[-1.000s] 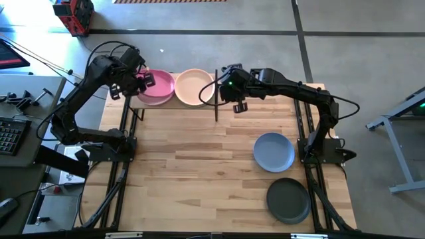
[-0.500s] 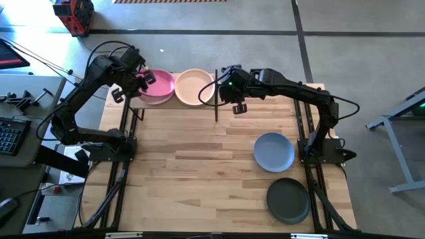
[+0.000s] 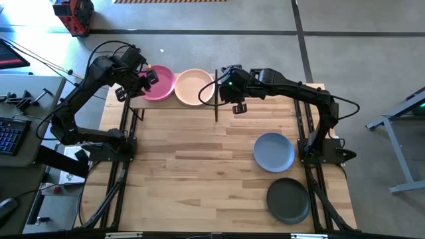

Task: Place and stack plates onto a shelf
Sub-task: Stack the pink plate on top of the light pink plate on the shelf

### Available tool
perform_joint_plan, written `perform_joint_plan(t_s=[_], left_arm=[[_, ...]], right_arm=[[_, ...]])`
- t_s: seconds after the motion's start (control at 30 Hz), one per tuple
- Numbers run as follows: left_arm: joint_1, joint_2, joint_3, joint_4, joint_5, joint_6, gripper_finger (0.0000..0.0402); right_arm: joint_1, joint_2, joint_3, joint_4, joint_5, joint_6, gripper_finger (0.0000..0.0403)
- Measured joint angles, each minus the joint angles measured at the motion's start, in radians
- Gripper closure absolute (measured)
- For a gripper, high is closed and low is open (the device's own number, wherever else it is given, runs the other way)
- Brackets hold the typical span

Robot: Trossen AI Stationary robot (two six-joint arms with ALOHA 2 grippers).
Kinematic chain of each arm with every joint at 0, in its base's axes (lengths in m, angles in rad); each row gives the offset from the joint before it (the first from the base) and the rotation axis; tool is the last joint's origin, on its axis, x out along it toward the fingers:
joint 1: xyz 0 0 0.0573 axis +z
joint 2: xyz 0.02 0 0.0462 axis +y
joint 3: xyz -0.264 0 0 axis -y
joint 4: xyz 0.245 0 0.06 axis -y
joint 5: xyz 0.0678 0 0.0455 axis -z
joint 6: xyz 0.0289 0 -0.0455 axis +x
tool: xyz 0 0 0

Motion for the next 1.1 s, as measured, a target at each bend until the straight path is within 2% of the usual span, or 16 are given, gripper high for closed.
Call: perform_joint_plan(t_s=[0.23, 0.43, 0.53, 1.1], left_arm=[[-0.009, 0.003, -0.026, 0.016, -0.091, 0.099, 0.0291], [0.008, 0.007, -0.092, 0.174, -0.106, 0.198, 0.0291], [0.011, 0.020, -0.117, 0.216, -0.105, 0.206, 0.0291], [0.009, 0.130, -0.137, 0.158, -0.041, 0.327, 0.0291]], right_arm=[[-0.003, 0.000, 0.000, 0.000, -0.057, 0.119, 0.0269], [-0.002, 0.000, 0.000, -0.001, -0.072, 0.185, 0.0269], [-0.002, 0.000, 0.000, -0.003, -0.072, 0.224, 0.0269], [-0.002, 0.000, 0.000, -0.067, -0.076, 0.413, 0.0269]])
